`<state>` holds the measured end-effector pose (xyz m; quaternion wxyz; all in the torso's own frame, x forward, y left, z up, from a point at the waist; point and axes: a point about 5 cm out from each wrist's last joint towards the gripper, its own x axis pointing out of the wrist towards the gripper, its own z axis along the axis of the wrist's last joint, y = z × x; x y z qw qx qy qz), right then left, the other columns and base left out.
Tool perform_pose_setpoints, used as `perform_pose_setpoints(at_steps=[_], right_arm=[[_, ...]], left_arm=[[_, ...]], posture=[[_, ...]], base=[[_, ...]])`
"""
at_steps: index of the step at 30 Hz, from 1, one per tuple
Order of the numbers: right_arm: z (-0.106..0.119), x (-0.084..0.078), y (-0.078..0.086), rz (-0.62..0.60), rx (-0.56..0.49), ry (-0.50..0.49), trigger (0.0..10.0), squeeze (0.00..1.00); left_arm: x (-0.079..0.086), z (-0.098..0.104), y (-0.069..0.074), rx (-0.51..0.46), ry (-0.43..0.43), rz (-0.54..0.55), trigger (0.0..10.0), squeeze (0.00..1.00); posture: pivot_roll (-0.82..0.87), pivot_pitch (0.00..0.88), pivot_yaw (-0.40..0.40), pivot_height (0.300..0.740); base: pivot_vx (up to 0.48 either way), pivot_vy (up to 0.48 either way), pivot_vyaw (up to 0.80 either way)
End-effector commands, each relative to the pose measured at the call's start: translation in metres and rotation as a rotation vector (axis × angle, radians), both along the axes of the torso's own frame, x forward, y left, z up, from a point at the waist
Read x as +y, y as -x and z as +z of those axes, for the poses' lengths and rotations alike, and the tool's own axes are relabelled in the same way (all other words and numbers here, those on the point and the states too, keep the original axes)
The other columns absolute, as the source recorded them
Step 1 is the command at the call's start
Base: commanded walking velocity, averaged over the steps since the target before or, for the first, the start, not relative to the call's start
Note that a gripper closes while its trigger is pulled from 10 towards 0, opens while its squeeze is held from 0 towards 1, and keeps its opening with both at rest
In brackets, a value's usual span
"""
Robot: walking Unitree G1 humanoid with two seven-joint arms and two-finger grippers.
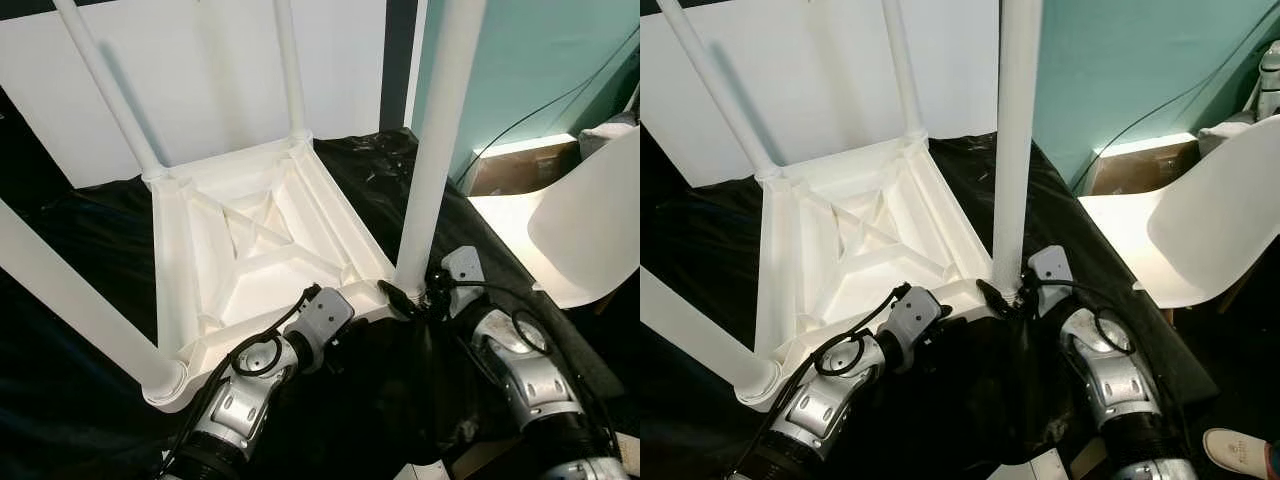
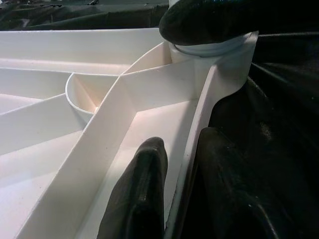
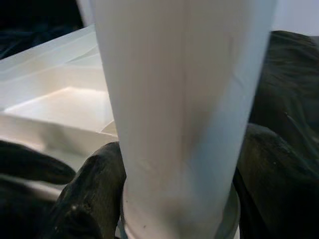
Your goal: Building children table
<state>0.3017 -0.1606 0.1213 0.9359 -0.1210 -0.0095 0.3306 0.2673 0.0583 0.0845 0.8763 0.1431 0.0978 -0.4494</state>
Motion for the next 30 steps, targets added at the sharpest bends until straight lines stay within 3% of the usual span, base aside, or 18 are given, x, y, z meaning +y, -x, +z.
perform_pose_setpoints(at_steps=[1, 4, 5, 6, 9, 11, 15, 16, 17, 20, 21, 23, 25, 26, 27, 30], right_arm=[[0.004, -0.002, -0.002, 0.005, -0.019, -0.001, 10.0, 0.00], [0.005, -0.005, -0.005, 0.058, -0.010, 0.020, 10.0, 0.00], [0.003, -0.005, -0.005, 0.117, 0.023, 0.029, 1.8, 0.00], [0.001, -0.006, -0.002, 0.178, 0.059, 0.032, 0.0, 0.00], [-0.003, -0.008, 0.002, 0.254, 0.116, 0.036, 0.0, 0.00], [-0.003, -0.008, 0.002, 0.254, 0.116, 0.036, 0.0, 0.00], [-0.020, -0.010, 0.012, 0.258, 0.237, 0.045, 0.0, 0.00], [-0.020, -0.010, 0.012, 0.258, 0.237, 0.045, 0.0, 0.00], [-0.031, -0.001, 0.027, 0.266, 0.212, 0.081, 0.0, 0.00], [-0.034, 0.002, 0.033, 0.276, 0.192, 0.093, 0.0, 0.00], [-0.027, 0.004, 0.025, 0.050, 0.062, 0.017, 0.0, 0.00], [-0.019, -0.004, 0.023, -0.327, -0.095, -0.081, 0.0, 0.00], [-0.019, -0.004, 0.023, -0.327, -0.095, -0.081, 0.0, 0.00], [-0.022, -0.008, 0.027, -0.460, -0.120, -0.096, 0.0, 0.00], [-0.023, -0.008, 0.030, -0.518, -0.114, -0.110, 0.0, 0.00], [-0.023, -0.005, 0.032, -0.565, -0.101, -0.137, 0.0, 0.00]], left_arm=[[0.009, -0.028, 0.010, 0.125, -0.059, 0.022, 10.0, 0.00], [0.010, -0.028, 0.011, 0.125, -0.059, 0.021, 10.0, 0.00], [0.010, -0.028, 0.011, 0.125, -0.060, 0.022, 10.0, 0.00], [0.010, -0.028, 0.011, 0.125, -0.060, 0.024, 10.0, 0.00], [0.011, -0.028, 0.011, 0.126, -0.060, 0.028, 10.0, 0.00], [0.011, -0.028, 0.011, 0.126, -0.060, 0.028, 10.0, 0.00], [0.012, -0.028, 0.011, 0.128, -0.059, 0.034, 10.0, 0.00], [0.012, -0.028, 0.011, 0.128, -0.059, 0.034, 10.0, 0.00], [0.012, -0.028, 0.011, 0.128, -0.059, 0.033, 10.0, 0.00], [0.012, -0.028, 0.011, 0.128, -0.059, 0.033, 10.0, 0.00], [0.012, -0.028, 0.011, 0.127, -0.059, 0.033, 10.0, 0.00], [0.012, -0.028, 0.011, 0.128, -0.058, 0.035, 10.0, 0.00], [0.012, -0.028, 0.011, 0.128, -0.058, 0.035, 10.0, 0.00], [0.012, -0.027, 0.011, 0.129, -0.057, 0.035, 10.0, 0.00], [0.013, -0.026, 0.011, 0.129, -0.056, 0.036, 10.0, 0.00], [0.015, -0.025, 0.010, 0.128, -0.060, 0.035, 10.0, 0.00]], posture=[[-0.06, 0.000, 0.061, 0.740], [-0.05, 0.000, 0.059, 0.740], [-0.05, 0.000, 0.059, 0.740], [-0.05, 0.000, 0.059, 0.740], [-0.05, 0.000, 0.059, 0.740], [-0.05, 0.000, 0.059, 0.740], [-0.04, 0.000, 0.059, 0.740], [-0.04, 0.000, 0.059, 0.740], [-0.04, 0.000, 0.061, 0.740], [-0.04, 0.000, 0.061, 0.740], [-0.04, 0.000, 0.054, 0.740], [-0.04, 0.000, 0.060, 0.740], [-0.04, 0.000, 0.060, 0.740], [-0.04, 0.000, 0.064, 0.740], [-0.04, 0.000, 0.071, 0.740], [-0.04, 0.000, 0.074, 0.740]], base=[[0.000, 0.000, 0.00], [0.000, 0.000, 0.00], [0.000, 0.000, 0.00], [0.000, 0.000, 0.00], [0.000, 0.000, 0.00], [0.000, 0.000, 0.00], [0.000, 0.000, 0.00], [0.000, 0.000, 0.00], [0.000, 0.000, 0.00], [0.000, 0.000, 0.00], [0.000, 0.000, 0.00], [0.000, 0.000, 0.00], [0.000, 0.000, 0.00], [0.000, 0.000, 0.00], [0.000, 0.000, 0.00], [0.000, 0.000, 0.00]])
